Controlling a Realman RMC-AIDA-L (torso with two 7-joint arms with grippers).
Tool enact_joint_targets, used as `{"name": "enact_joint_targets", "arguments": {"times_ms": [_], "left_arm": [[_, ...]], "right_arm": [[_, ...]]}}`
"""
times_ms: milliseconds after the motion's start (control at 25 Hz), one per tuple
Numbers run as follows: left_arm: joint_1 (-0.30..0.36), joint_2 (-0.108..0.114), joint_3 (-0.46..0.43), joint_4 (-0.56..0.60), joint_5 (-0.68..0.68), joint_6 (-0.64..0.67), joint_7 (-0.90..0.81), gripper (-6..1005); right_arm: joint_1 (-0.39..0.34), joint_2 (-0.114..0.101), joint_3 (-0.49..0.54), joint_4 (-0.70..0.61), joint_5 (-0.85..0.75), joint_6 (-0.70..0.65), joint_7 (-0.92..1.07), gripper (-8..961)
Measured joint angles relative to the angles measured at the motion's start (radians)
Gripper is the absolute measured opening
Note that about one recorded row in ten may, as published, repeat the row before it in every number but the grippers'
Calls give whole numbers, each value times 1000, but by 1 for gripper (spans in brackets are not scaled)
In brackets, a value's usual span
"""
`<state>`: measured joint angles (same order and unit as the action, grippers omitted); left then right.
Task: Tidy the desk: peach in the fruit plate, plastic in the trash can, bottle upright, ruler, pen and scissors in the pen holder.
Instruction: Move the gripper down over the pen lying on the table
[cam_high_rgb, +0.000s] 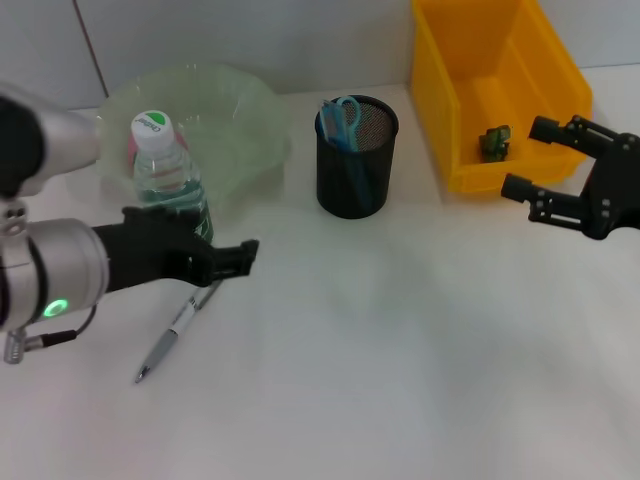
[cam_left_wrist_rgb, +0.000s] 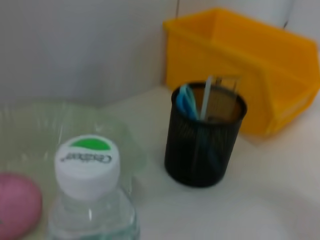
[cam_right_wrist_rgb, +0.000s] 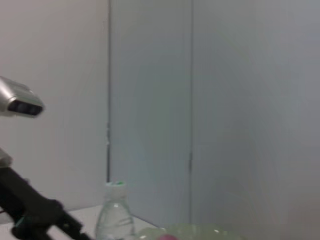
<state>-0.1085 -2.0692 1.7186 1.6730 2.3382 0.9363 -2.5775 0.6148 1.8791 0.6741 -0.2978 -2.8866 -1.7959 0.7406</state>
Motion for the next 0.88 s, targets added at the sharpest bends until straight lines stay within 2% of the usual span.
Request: {"name": "enact_joint_targets", "arguments": {"times_ms": [80,160,200,280,400,480,680,880], "left_arm": [[-20,0,14,9,51,23,-62,812],[-80,0,25,6,147,106,-214,812],[-80,0,25,6,147,106,-214,811],[-138,-3,25,-2,206,191,-294,811],[-158,-4,24,-2,213,226,-296,810],[-200,-5,14,-13,224,287,-297,809],[-216,-5,14,-26,229,314,-298,808],[-283,-5,-4,-70,279,406,-300,807]], "right_arm": [[-2,0,-1,-11,18,8,7,832],[-1,-2,-9,-18,25,12,15,832],[0,-3,-17,-21,27,14,21,832],[5,-4,-47,-29,31,16,43,832],[15,-5,-108,-57,50,20,91,832],[12,-4,-142,-70,80,23,106,832],[-11,1,-234,-75,196,25,115,832],[-14,6,-299,-77,250,33,133,832]]}}
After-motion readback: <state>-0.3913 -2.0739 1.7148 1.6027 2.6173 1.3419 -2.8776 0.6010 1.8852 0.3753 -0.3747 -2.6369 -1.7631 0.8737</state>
